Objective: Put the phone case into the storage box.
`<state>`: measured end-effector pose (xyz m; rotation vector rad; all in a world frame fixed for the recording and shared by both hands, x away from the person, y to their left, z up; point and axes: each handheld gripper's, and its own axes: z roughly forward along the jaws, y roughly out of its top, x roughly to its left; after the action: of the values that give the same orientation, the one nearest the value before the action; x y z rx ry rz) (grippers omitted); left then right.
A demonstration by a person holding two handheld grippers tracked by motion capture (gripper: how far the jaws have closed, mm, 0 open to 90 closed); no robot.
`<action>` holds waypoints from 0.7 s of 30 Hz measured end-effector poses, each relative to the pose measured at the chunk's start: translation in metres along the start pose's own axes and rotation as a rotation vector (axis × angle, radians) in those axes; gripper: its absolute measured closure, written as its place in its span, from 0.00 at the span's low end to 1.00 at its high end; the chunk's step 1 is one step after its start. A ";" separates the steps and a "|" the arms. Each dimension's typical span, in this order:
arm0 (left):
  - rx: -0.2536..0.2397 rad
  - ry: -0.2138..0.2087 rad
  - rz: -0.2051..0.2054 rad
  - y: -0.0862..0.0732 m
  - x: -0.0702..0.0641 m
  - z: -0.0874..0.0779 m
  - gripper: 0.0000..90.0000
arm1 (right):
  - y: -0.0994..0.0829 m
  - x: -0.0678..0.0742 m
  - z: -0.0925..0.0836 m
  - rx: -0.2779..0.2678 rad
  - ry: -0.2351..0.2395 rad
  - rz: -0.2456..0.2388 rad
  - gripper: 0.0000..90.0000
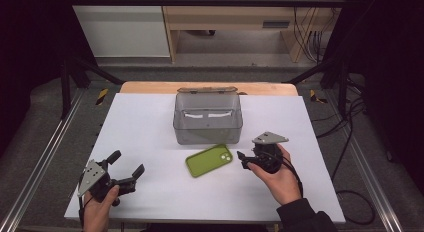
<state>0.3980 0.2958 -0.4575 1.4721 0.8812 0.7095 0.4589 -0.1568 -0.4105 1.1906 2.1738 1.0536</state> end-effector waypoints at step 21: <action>0.008 -0.011 -0.014 -0.001 0.000 0.001 0.01 | 0.009 0.068 0.061 0.085 0.184 -0.083 0.97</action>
<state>0.3988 0.2955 -0.4584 1.4745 0.8865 0.6875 0.4693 -0.0709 -0.4420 1.0664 2.4086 1.0835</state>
